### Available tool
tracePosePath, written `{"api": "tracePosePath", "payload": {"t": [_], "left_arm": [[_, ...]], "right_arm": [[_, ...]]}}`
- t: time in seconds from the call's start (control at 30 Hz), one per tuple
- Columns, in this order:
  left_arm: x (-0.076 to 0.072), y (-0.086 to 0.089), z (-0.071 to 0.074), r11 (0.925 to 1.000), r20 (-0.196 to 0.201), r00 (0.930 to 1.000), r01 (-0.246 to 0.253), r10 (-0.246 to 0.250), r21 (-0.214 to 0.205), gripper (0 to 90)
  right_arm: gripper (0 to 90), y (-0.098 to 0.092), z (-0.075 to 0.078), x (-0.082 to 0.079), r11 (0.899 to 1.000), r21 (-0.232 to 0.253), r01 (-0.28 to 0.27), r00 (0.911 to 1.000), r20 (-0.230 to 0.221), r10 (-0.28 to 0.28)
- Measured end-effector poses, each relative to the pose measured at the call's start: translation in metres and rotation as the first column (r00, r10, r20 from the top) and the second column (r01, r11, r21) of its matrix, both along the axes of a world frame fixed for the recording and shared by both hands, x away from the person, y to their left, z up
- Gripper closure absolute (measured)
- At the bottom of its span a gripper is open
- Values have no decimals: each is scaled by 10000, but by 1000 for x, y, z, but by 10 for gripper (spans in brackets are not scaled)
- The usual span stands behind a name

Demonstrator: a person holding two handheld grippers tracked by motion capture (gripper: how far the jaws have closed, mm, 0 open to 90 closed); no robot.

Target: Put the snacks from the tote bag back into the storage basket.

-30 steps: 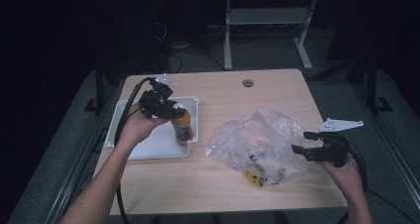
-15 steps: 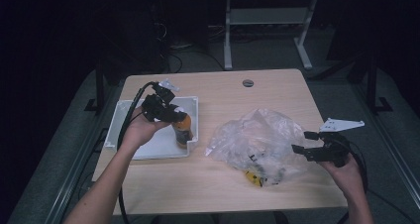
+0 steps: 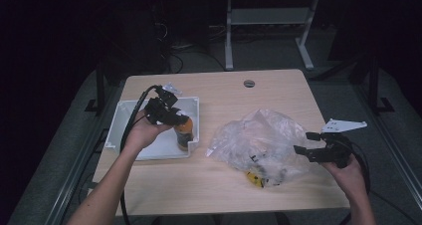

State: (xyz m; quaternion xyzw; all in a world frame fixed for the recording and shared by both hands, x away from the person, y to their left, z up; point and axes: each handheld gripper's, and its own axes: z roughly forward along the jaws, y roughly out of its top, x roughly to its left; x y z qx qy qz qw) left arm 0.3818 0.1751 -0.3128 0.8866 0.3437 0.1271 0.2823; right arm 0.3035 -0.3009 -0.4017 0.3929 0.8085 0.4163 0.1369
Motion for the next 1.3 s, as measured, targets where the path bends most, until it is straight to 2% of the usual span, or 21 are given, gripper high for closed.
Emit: {"api": "tracePosePath", "payload": {"t": [0.27,0.6,1.17,1.3], "left_arm": [[2,0,0,10000,-46,10000,-5,5,-3,591],[1,5,-2,9992,-108,9998,-170,166,-355,590],[0,5,-4,9981,-110,9997,-211,205,-582,583],[0,5,-4,9987,-50,9998,-204,201,-476,573]], "right_arm": [[254,1,0,0,10000,-8,-44,10000,21,44],[254,1,0,0,10000,-22,-77,10000,14,77],[254,3,0,0,9999,-27,-113,9999,-36,113],[254,3,0,-1,9999,-66,-154,9999,3,154]]}}
